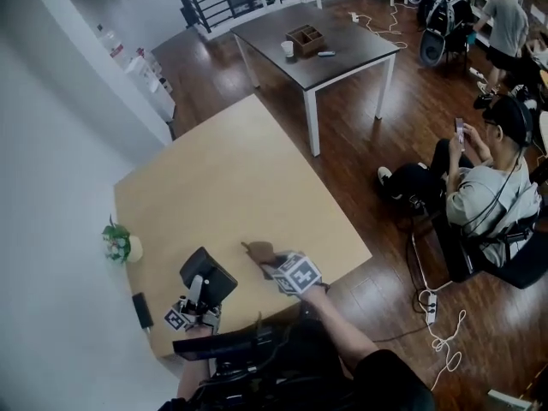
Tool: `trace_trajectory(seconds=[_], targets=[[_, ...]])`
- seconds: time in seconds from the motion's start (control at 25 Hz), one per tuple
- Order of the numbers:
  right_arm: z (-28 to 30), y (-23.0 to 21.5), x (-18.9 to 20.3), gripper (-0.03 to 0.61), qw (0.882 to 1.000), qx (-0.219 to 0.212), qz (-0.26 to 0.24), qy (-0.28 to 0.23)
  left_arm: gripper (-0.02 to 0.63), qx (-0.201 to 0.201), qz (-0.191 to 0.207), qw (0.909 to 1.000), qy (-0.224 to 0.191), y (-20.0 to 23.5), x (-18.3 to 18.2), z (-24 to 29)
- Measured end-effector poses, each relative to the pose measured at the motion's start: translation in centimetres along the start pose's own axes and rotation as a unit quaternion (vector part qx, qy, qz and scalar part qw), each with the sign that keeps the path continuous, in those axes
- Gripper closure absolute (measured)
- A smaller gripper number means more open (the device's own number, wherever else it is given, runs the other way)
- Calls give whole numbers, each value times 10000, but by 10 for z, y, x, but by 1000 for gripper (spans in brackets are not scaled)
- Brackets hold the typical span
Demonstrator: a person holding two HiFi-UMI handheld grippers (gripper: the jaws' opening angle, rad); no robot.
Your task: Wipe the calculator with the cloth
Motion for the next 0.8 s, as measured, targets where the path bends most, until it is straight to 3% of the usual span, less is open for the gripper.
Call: trace_trajectory(seconds=[0.2, 0.36, 0.64, 0.8], targets=[[24, 22, -4, 515, 9996, 157, -180, 154, 480, -25, -275, 9996, -105, 17, -24, -7], [52, 52, -5, 515, 9979, 135, -487, 394, 480, -34, -273, 9996, 57, 36, -40, -23], [70, 58, -8, 515, 9777, 1303, -1459, 760, 480, 35, -123, 9989, 461, 67, -62, -64], [80, 113, 0, 515, 9823, 705, -1592, 685, 480, -366, -11, 9985, 413, 84, -67, -78]])
Point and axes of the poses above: the fingertips, and each gripper's own axes: z forward along the fingers, y to its left, x out of its underside, the point moved 1 cm from there along -z, backward along the fingers, and after that the axes turned 15 degrees about -y, right-handed, at the moved point
